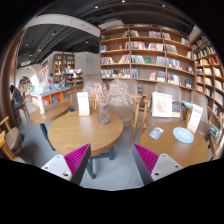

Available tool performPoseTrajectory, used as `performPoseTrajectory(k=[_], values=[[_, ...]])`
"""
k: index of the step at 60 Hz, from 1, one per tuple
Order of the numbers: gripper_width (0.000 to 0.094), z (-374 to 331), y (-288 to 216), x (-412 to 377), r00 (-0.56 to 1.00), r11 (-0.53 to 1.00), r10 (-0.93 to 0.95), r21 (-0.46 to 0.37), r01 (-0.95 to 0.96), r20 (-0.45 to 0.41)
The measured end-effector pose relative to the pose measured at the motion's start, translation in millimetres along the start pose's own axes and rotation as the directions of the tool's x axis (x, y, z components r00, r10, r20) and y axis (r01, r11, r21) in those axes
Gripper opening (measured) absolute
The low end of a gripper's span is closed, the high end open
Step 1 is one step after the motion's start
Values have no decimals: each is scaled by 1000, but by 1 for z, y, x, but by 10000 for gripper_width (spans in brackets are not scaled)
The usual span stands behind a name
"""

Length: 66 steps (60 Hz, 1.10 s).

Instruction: Arrange mouse

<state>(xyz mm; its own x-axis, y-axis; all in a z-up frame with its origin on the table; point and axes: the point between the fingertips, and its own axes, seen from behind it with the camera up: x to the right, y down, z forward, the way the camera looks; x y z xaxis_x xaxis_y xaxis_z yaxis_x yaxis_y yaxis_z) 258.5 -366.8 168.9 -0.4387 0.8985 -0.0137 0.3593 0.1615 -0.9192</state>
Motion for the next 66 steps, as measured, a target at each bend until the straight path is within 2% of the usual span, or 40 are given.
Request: performPoseTrajectory(k=[12, 49, 66], values=[[852, 5, -2, 13, 999, 1000, 20, -2, -20, -29], [853, 60, 35, 168, 954, 994, 85, -46, -102, -289], [853, 117, 55, 206, 940, 994, 78, -44, -98, -333]])
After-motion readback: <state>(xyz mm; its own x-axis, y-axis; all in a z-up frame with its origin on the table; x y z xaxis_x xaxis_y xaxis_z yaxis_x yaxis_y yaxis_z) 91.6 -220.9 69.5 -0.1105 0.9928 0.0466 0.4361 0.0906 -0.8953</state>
